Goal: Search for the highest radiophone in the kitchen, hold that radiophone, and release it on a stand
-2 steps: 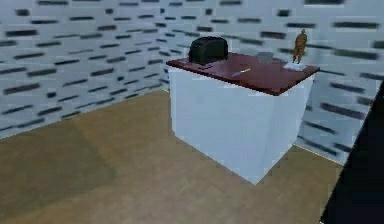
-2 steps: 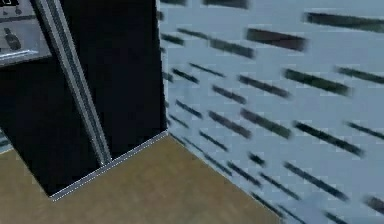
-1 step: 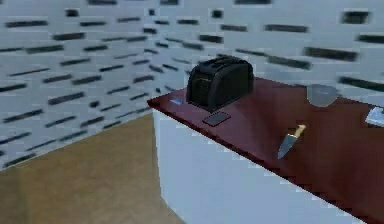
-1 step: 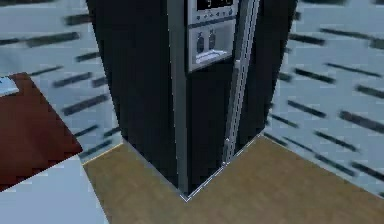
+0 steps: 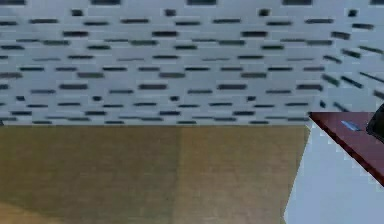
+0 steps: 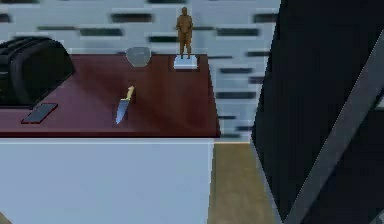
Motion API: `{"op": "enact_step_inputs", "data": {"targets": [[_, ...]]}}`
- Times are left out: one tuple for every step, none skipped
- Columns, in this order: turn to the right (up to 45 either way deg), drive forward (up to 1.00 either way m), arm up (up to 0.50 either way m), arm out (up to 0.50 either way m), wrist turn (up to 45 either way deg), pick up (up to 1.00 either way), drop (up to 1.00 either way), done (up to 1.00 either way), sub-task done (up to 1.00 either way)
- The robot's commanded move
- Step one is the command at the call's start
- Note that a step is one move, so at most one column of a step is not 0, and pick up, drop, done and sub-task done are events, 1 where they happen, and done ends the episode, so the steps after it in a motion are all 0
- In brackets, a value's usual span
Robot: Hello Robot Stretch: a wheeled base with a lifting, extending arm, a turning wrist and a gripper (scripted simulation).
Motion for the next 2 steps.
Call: {"op": "enact_step_inputs", "data": {"targets": [[-33.0, 0.00, 0.00, 0.00, 0.0, 0.00, 0.00, 0.00, 0.00], [45.0, 0.00, 0.00, 0.00, 0.0, 0.00, 0.00, 0.00, 0.00]]}}
